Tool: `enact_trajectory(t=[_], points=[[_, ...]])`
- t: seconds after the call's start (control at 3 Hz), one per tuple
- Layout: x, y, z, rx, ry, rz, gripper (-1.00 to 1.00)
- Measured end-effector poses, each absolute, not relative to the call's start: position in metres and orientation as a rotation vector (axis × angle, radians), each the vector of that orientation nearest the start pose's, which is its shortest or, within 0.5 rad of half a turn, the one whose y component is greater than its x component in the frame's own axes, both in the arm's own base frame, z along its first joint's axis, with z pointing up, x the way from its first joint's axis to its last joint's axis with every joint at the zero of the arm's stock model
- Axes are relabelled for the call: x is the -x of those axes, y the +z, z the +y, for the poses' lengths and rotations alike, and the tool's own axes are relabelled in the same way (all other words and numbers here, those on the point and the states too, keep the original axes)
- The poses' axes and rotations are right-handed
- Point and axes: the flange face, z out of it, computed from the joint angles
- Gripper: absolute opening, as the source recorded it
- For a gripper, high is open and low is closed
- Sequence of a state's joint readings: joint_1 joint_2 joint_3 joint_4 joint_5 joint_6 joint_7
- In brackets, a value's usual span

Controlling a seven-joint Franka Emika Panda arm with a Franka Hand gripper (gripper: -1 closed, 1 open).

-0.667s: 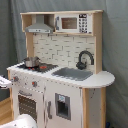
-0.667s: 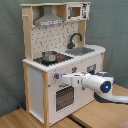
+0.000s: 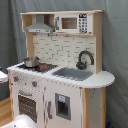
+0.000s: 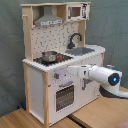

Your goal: Play with the kitchen

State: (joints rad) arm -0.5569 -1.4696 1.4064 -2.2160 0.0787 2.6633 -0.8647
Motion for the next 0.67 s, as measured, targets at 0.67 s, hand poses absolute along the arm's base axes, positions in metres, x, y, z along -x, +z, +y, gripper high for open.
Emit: enact_trajectory(t=[0.67], points=[[-0.228, 0.535, 0.481, -1.09, 0.758, 1.312, 1.0]])
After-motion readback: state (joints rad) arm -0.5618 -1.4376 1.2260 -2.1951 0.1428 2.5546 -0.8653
